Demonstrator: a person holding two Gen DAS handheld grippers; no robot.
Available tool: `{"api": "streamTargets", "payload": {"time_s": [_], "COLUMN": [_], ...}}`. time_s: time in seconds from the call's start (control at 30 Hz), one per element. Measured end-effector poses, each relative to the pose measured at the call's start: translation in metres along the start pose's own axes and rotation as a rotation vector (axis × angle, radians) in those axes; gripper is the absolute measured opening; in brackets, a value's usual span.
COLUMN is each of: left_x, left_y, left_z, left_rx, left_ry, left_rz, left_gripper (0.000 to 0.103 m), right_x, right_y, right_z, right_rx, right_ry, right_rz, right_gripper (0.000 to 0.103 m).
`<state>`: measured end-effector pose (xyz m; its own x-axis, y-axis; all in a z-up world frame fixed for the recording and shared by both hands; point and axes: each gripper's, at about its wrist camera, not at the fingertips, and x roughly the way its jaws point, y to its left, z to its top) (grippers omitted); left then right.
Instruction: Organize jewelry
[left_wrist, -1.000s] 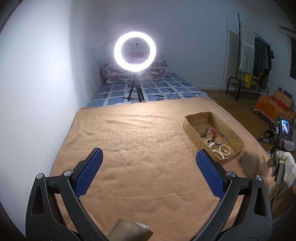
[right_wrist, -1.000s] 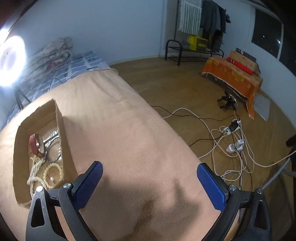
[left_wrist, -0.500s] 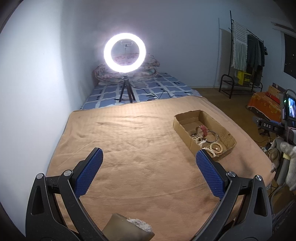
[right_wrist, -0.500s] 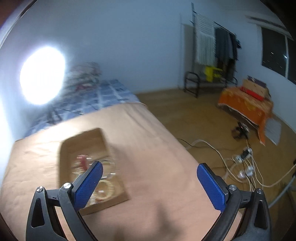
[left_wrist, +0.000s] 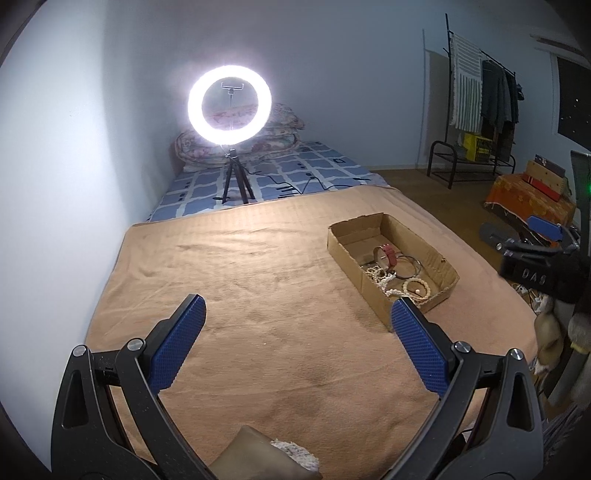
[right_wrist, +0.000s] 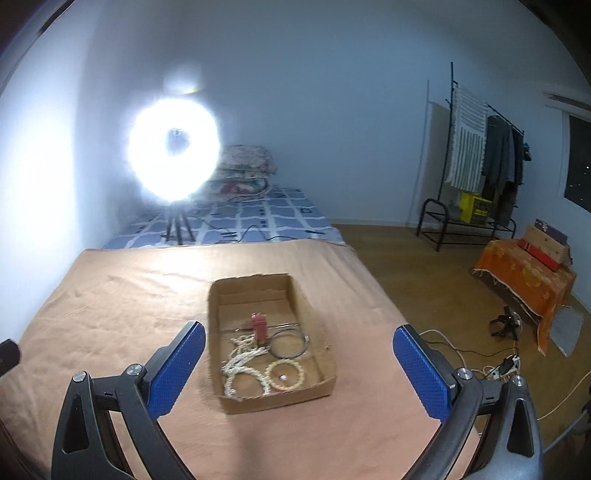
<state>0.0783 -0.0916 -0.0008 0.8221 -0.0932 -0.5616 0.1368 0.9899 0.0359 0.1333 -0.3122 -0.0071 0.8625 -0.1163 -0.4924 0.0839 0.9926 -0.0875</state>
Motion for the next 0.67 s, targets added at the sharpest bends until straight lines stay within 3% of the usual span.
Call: {"api": "streamTargets", "payload": {"time_s": [0.67], "left_x": [0.005], "left_y": [-0.015], "left_z": [-0.003], "left_rx": [0.033], "left_ry": [-0.008], "left_rz": [-0.018], "left_gripper": [0.102], "right_x": [0.001], "right_y": [0.010], "right_z": [-0.010], "right_rx": [-0.041], "right_ry": [0.032], "right_rz": [0.022], "right_gripper": [0.103]}}
